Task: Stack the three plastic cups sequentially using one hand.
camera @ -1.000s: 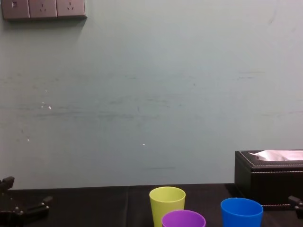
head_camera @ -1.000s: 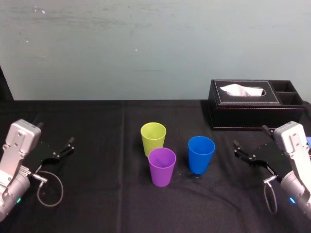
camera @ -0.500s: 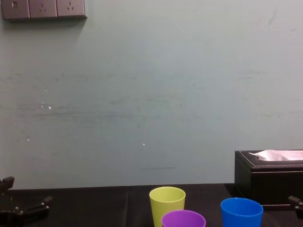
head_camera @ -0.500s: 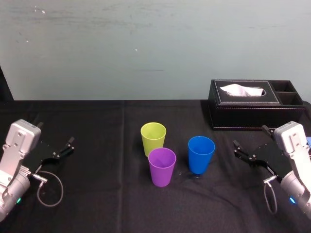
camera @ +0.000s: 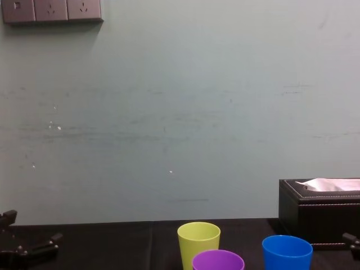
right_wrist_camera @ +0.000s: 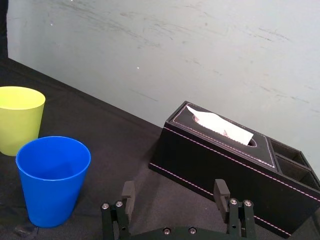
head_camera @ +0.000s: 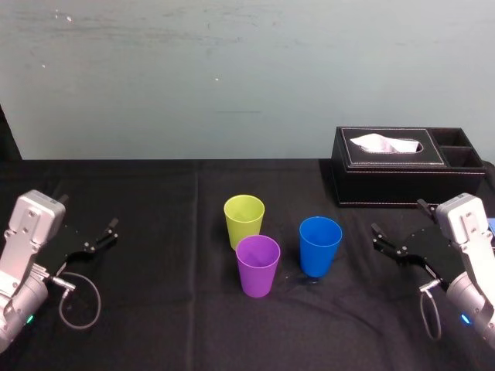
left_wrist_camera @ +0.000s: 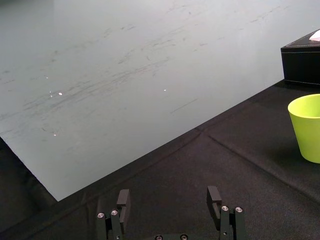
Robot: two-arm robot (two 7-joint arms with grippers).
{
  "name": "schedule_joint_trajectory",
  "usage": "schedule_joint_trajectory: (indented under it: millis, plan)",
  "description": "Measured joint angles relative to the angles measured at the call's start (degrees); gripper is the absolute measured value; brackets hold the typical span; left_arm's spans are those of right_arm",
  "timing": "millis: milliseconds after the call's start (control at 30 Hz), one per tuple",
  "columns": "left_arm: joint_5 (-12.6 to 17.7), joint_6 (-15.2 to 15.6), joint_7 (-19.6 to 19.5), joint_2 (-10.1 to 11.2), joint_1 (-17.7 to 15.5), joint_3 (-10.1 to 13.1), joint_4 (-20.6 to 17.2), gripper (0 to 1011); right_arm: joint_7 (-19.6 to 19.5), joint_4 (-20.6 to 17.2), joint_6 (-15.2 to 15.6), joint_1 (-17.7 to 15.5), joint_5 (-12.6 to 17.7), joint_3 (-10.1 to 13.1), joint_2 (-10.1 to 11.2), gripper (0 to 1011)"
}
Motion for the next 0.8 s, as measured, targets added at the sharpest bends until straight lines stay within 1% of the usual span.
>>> schedule_joint_trajectory:
  millis: [167,267,333,367,400,433,500,533,600,667,700,733,767,800]
  plan:
    - [0.0,0.0,0.0,0.0,0.0,0.0,0.0,1000,0.0,-0.09,0.09,-0.04,-0.09,0.05,-0.04,1003]
    - [0.0,0.0,0.0,0.0,0.0,0.0,0.0,1000,0.16,-2.2,1.36,-0.75,-0.14,0.72,-0.16,1003]
    - [0.0,0.0,0.0,0.0,0.0,0.0,0.0,1000,0.7,-3.43,2.03,-1.31,0.46,1.26,-0.06,1003]
    - [0.0,0.0,0.0,0.0,0.0,0.0,0.0,1000,1.37,-4.72,2.7,-1.96,1.4,1.93,0.12,1003]
    - [0.0,0.0,0.0,0.0,0.0,0.0,0.0,1000,1.37,-4.72,2.7,-1.96,1.4,1.93,0.12,1003]
    - [0.0,0.0,0.0,0.0,0.0,0.0,0.0,1000,2.03,-6.15,3.45,-2.7,2.49,2.71,0.33,1003]
    - [0.0,0.0,0.0,0.0,0.0,0.0,0.0,1000,2.74,-7.75,4.42,-3.64,3.81,3.57,0.64,1003]
    - [0.0,0.0,0.0,0.0,0.0,0.0,0.0,1000,3.43,-9.37,5.61,-4.69,5.35,4.48,0.93,1003]
    - [0.0,0.0,0.0,0.0,0.0,0.0,0.0,1000,4.06,-10.8,6.71,-5.7,6.73,5.31,1.19,1003]
    - [0.0,0.0,0.0,0.0,0.0,0.0,0.0,1000,5.66,-13.88,9.92,-7.91,9.92,6.93,1.84,1003]
    - [0.0,0.0,0.0,0.0,0.0,0.0,0.0,1000,5.66,-13.88,9.92,-7.91,9.92,6.93,1.84,1003]
    - [0.0,0.0,0.0,0.0,0.0,0.0,0.0,1000,6.52,-15.33,11.59,-8.91,11.34,7.55,2.17,1003]
    - [0.0,0.0,0.0,0.0,0.0,0.0,0.0,1000,7.0,-15.99,12.5,-9.39,12.06,7.78,2.34,1003]
    - [0.0,0.0,0.0,0.0,0.0,0.0,0.0,1000,7.79,-17.09,14.16,-10.09,13.11,8.08,2.59,1003]
